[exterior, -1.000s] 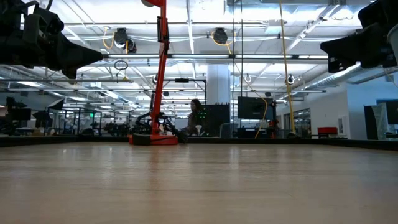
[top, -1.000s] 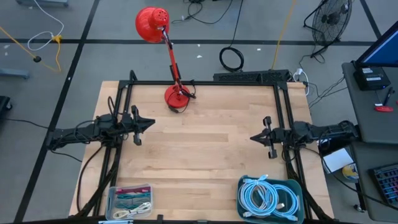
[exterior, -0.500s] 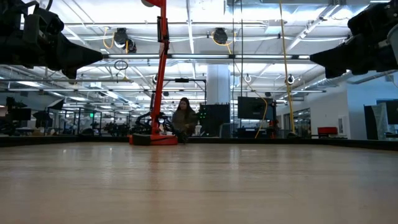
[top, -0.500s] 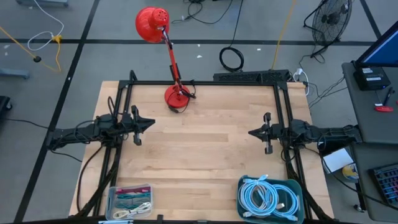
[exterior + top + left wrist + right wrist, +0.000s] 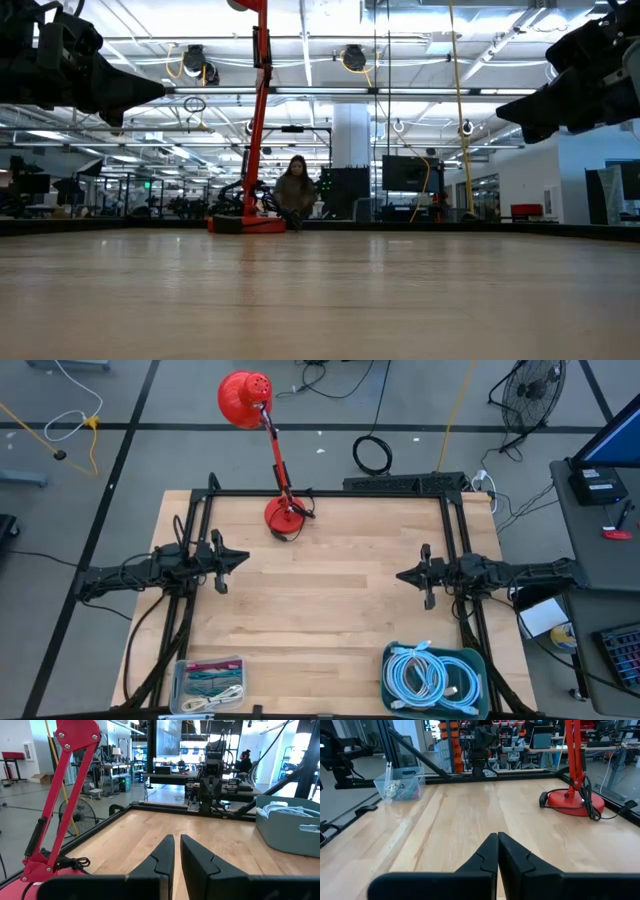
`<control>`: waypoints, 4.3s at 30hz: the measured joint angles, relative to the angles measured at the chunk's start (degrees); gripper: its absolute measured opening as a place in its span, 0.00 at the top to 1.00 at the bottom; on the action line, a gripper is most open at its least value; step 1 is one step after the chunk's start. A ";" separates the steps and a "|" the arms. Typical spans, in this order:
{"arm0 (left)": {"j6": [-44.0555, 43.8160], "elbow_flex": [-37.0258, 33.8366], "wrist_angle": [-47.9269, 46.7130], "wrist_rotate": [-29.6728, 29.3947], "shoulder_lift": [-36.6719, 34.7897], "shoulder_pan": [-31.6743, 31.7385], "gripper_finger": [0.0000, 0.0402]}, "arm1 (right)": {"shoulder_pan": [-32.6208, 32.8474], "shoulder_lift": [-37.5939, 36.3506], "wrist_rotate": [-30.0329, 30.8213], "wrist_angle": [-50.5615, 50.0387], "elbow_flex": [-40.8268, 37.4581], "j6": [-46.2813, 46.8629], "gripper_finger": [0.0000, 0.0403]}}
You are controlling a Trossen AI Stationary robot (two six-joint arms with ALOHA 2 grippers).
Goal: Pick & Place USB Port
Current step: Return to Home Position
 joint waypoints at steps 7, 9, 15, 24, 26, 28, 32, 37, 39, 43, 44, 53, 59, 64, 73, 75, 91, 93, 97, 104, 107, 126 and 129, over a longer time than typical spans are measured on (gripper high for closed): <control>0.00 0.00 0.00 0.00 -0.02 0.00 0.92 | 0.00 0.13 0.02 0.46 0.00 -1.47 1.00; 0.00 0.00 0.00 -0.01 -0.01 0.00 0.92 | 0.00 0.13 0.02 1.04 0.00 -1.83 1.00; 0.00 0.00 0.00 -0.01 0.01 -0.01 0.92 | 0.00 0.13 0.09 2.06 0.00 0.90 1.00; 0.00 0.00 0.00 -0.01 -0.01 0.00 0.92 | 0.00 0.13 0.07 2.99 0.01 3.54 1.00; 0.00 0.00 0.00 -0.01 0.00 -0.02 0.92 | 0.00 0.13 0.07 2.99 0.00 3.54 1.00; 0.00 0.00 0.00 0.01 0.01 -0.02 0.92 | 0.00 0.13 0.07 3.02 0.00 3.54 1.00; 0.00 0.00 0.00 0.01 -0.02 0.00 0.92 | 0.00 0.13 0.07 3.04 0.00 3.56 1.00; 0.00 0.00 0.00 -0.01 -0.02 0.00 0.92 | 0.00 0.13 0.07 3.06 0.02 3.56 1.00; 0.00 0.00 0.00 0.01 0.01 -0.02 0.92 | 0.00 0.13 0.04 3.06 0.01 3.56 1.00; 0.00 0.00 0.00 0.00 -0.01 0.00 0.92 | 0.00 0.13 0.04 3.06 0.02 3.56 1.00; 0.00 0.00 0.00 -0.02 -0.02 -0.01 0.92 | 0.00 0.13 0.04 3.06 0.02 3.56 1.00; 0.00 0.00 0.00 -0.01 -0.01 -0.01 0.92 | 0.00 0.13 0.04 3.08 0.02 3.56 1.00; 0.00 0.00 0.00 -0.01 0.01 -0.02 0.92 | 0.00 0.13 0.03 3.08 0.02 3.56 1.00; 0.00 0.00 0.00 0.00 -0.01 0.00 0.92 | 0.00 0.13 0.02 3.08 0.01 3.56 1.00; 0.00 0.00 0.00 0.00 -0.01 -0.01 0.92 | 0.02 0.13 0.02 3.08 0.02 3.56 1.00; 0.00 0.00 -0.01 -0.01 -0.02 -0.01 0.92 | 0.01 0.13 0.02 3.08 0.00 3.56 1.00; 0.00 0.00 0.00 0.01 -0.01 -0.01 0.92 | 0.01 0.13 0.02 3.08 0.00 3.56 1.00; 0.00 0.00 0.00 0.00 0.00 -0.02 0.92 | 0.00 0.13 0.02 3.08 0.02 3.56 1.00; 0.00 0.00 0.00 0.01 0.01 -0.02 0.92 | 0.01 0.13 0.02 3.08 0.01 3.56 1.00; 0.00 0.00 0.00 0.00 -0.01 -0.01 0.92 | 0.01 0.13 0.02 3.08 0.01 3.56 1.00; 0.00 0.00 0.00 -0.02 -0.02 0.00 0.92 | 0.01 0.13 0.01 3.10 0.00 3.56 1.00; 0.00 0.00 -0.02 -0.02 -0.02 0.00 0.92 | 0.00 0.13 0.02 3.09 0.00 3.56 1.00; 0.00 -0.01 0.00 0.00 -0.01 -0.02 0.92 | 0.00 0.13 0.01 3.10 0.01 3.56 1.00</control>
